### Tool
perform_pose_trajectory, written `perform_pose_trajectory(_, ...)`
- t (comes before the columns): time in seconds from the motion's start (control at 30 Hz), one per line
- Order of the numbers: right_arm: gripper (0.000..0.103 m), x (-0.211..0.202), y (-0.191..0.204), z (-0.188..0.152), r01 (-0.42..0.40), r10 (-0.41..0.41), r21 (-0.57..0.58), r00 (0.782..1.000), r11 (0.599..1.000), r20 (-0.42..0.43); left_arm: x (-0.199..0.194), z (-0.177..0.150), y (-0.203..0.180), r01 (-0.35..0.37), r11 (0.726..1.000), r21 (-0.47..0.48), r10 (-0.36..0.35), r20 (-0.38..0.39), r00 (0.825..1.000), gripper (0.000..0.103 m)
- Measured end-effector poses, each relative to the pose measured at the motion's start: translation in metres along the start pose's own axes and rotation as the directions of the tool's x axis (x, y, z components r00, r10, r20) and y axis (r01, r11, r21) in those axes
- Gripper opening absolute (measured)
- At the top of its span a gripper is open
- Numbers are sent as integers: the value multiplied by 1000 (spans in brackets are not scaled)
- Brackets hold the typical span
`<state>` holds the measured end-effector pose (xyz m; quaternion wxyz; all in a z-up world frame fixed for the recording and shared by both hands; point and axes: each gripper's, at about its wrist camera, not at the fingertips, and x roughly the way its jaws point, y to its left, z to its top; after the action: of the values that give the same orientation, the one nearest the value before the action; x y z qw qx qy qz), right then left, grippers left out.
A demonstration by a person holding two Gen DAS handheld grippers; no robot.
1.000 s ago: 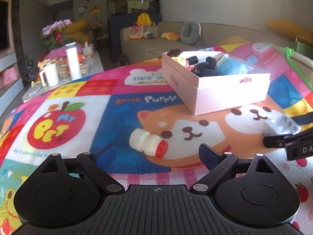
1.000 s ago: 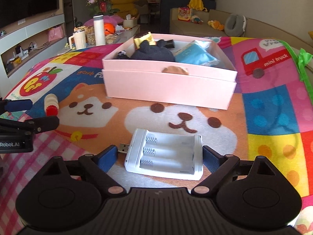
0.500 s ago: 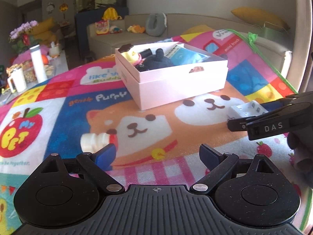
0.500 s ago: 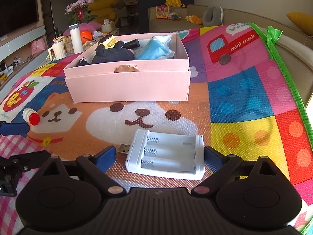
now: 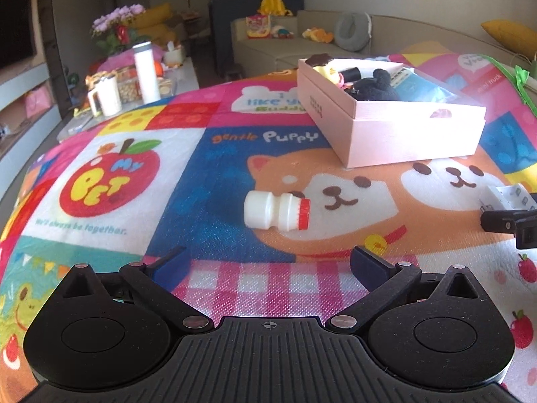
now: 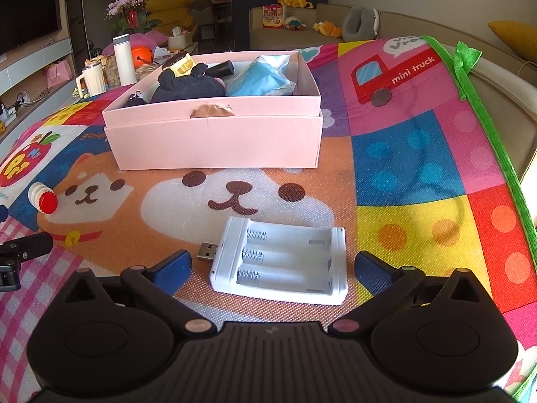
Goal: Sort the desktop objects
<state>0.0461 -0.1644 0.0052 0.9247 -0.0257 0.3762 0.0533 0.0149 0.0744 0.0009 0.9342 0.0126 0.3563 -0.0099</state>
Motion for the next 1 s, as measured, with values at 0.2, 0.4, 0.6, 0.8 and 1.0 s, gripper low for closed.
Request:
perform_pose_trajectory(0.2, 103, 0, 1, 0, 3, -3, -2, 1000, 1000, 0, 1, 0, 2, 8, 1000, -9, -9, -14, 1000, 103)
perform_pose_trajectory(0.4, 103, 1, 1, 0, 3, -3, 0, 1000, 1000, -2, -3, 3, 3, 38, 999, -4, -38, 32, 999, 103)
perform_pose_trajectory(0.6, 103, 1, 1, 0, 3, -3, 0, 1000, 1000, -2, 5, 15, -5, -4, 997, 72, -4, 109, 994, 70)
perform_pose_trajectory(0.8, 103, 1, 1, 0, 3, -3, -1, 1000, 1000, -2, 12, 17, -10, 13, 996, 92, -22, 102, 995, 65)
perform_pose_trajectory(1.0, 103, 1, 0, 0, 1, -1, 4, 1000, 1000, 0, 12, 15, -13, 11, 994, 105, -21, 93, 995, 50)
